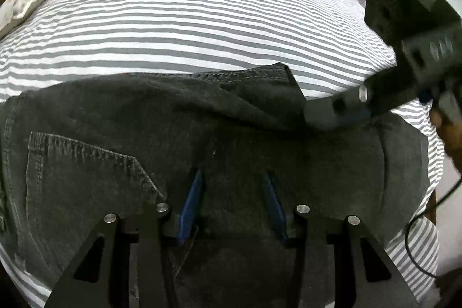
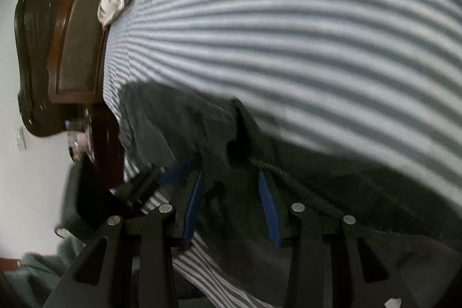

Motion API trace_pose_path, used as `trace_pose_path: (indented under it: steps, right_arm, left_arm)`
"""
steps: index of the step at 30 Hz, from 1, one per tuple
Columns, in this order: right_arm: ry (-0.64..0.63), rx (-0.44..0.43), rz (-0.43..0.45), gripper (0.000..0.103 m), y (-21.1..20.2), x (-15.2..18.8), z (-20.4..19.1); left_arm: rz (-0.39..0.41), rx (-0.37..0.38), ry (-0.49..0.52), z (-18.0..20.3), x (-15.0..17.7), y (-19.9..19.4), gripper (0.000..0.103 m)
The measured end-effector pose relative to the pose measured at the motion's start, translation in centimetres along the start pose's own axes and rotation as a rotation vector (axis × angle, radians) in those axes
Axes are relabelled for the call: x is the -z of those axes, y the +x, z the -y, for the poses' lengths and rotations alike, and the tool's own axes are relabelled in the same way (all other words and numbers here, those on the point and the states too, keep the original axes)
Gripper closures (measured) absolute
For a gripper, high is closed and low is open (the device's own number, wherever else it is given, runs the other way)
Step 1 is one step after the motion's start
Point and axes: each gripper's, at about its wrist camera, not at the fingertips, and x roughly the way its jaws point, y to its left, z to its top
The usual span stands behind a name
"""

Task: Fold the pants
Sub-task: 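Grasp the folded jeans edge with the right tool beside the left tool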

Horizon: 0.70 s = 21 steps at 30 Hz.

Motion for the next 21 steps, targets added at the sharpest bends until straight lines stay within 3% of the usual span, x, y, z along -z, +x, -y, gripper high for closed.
trace_pose_path:
  steps: [8, 14, 19, 21]
  right_arm:
    - [-0.01, -0.013, 0.04, 0.064, 0.6, -0.8, -0.1]
    - [0.006, -0.068, 0.162, 0.064, -1.2, -3.0, -0.3]
    - [0.046, -0.059, 0.1, 0.064, 0.1, -5.3, 0.5]
    - [0.065, -0.104, 0.046, 0.065, 1.2, -6.1, 0.8]
  left_arm:
    - [0.011, -0.01, 0.012, -0.1, 0.3, 0.0, 0.058]
    - [0.02, -0.009, 0.014, 0.8, 0.8, 0.1, 0.058]
    - [0.021, 0.002, 0.005, 0.4, 1.0, -0.1, 0.058]
    - [0.022, 0.005, 0.003, 0.3, 0.9, -0.2, 0.058]
